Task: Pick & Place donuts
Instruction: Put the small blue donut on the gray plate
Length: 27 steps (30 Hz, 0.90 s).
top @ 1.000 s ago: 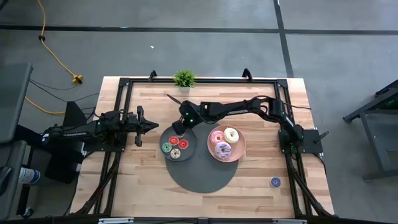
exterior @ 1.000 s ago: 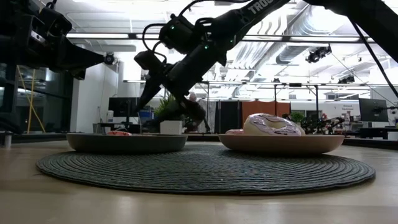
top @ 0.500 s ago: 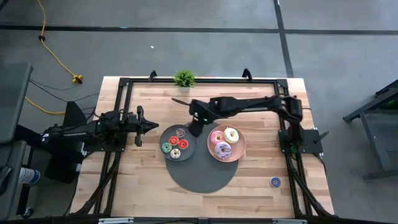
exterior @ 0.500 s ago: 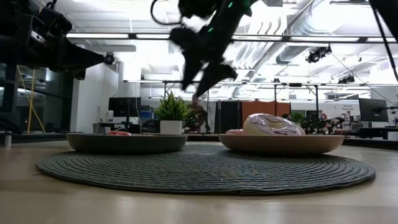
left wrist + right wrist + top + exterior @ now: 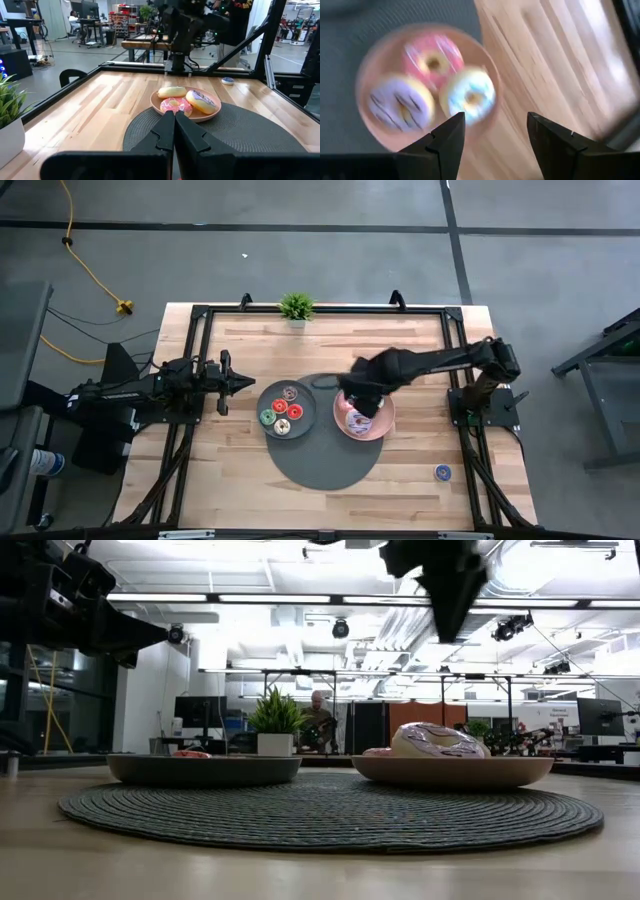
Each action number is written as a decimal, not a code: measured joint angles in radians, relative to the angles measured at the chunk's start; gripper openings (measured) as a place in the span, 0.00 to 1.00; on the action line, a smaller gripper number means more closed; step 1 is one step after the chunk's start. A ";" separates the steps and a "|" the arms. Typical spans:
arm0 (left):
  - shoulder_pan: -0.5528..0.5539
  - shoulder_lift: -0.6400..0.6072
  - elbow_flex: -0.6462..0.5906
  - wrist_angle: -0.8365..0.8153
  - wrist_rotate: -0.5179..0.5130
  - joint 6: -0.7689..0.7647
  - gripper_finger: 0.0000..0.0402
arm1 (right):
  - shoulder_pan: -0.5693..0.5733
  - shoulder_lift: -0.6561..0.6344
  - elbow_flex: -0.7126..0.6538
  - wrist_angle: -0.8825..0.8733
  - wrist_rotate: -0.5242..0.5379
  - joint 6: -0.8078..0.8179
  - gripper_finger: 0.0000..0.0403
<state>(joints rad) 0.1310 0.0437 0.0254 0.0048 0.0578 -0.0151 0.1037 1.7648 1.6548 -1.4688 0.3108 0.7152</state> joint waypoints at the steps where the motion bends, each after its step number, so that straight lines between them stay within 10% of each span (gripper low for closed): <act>1: 0.000 0.000 0.000 0.000 0.000 0.000 0.01 | 0.020 -0.006 0.000 -0.047 0.006 0.033 0.51; 11: 0.000 0.000 0.000 0.000 0.000 0.000 0.01 | 0.230 -0.024 -0.162 -0.077 -0.160 0.418 0.51; 27: 0.000 0.000 0.000 0.000 -0.001 0.000 0.01 | 0.475 -0.024 -0.496 0.419 -0.425 0.747 0.51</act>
<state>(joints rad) 0.1307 0.0435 0.0254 0.0048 0.0566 -0.0151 0.5789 1.7409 1.1587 -1.0502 -0.1146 1.4625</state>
